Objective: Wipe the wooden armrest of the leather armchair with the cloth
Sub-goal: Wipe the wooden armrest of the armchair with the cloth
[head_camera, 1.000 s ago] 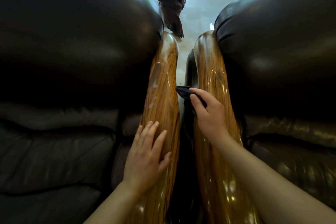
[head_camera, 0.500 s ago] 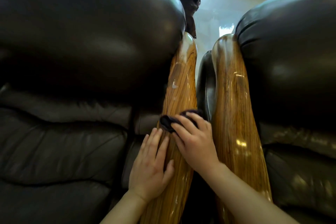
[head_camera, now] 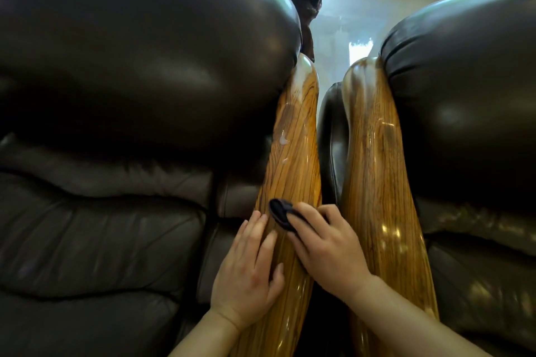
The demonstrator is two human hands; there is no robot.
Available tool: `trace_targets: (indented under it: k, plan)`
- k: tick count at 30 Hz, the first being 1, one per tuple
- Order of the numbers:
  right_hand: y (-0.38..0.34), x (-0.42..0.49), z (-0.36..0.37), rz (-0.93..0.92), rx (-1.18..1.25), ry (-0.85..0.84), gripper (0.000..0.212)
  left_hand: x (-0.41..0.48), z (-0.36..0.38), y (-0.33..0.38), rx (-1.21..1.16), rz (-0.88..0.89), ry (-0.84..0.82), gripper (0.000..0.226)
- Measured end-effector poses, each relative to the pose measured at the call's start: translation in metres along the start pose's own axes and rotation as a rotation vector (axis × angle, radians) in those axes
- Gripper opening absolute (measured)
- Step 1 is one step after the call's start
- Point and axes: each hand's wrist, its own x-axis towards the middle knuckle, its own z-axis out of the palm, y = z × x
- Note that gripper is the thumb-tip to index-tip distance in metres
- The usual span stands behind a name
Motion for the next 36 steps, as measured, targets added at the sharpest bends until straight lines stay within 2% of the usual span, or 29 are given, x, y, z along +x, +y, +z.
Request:
trace_targets:
  k: [2,5,7,10,13,15,21,23,26,30,32,36]
  plan:
    - [0.008,0.015,0.001,0.083,-0.041,-0.008,0.037,0.000,0.000,0.001,0.010,0.021,-0.007,0.056]
    - [0.012,0.071,0.010,0.382,-0.061,0.036,0.045,0.001,0.000,0.001,0.028,0.055,-0.035,0.062]
    - [0.018,0.096,0.014,0.464,-0.081,0.012,0.047,0.002,0.000,0.001,0.046,0.062,-0.053,0.065]
    - [0.018,0.085,0.011,0.296,-0.134,0.008,0.042,0.003,-0.002,0.000,0.045,0.056,-0.072,0.065]
    - [0.009,0.041,0.003,0.050,-0.057,-0.028,0.035,0.004,-0.003,0.000,0.012,0.048,-0.056,0.061]
    - [0.011,0.026,-0.003,-0.023,0.000,-0.048,0.031,0.003,-0.003,0.000,-0.014,0.049,-0.048,0.061]
    - [0.016,0.100,-0.017,0.250,0.080,0.052,0.024,0.003,-0.001,-0.002,-0.051,0.049,-0.028,0.059]
    - [0.007,0.111,-0.011,0.229,0.026,-0.024,0.030,0.003,0.000,-0.002,-0.042,0.053,-0.019,0.057]
    - [-0.005,0.080,0.002,0.154,-0.085,-0.110,0.040,0.003,-0.001,-0.002,-0.046,0.063,-0.016,0.061]
    - [0.001,0.013,0.006,0.007,-0.030,-0.020,0.037,0.003,0.000,-0.003,-0.052,0.066,-0.001,0.061]
    - [0.013,0.019,0.005,-0.031,-0.044,-0.007,0.036,0.004,-0.001,-0.002,-0.049,0.069,0.002,0.060]
    - [0.022,0.084,0.004,0.199,-0.117,-0.008,0.037,0.004,-0.002,-0.001,-0.048,0.067,0.000,0.058]
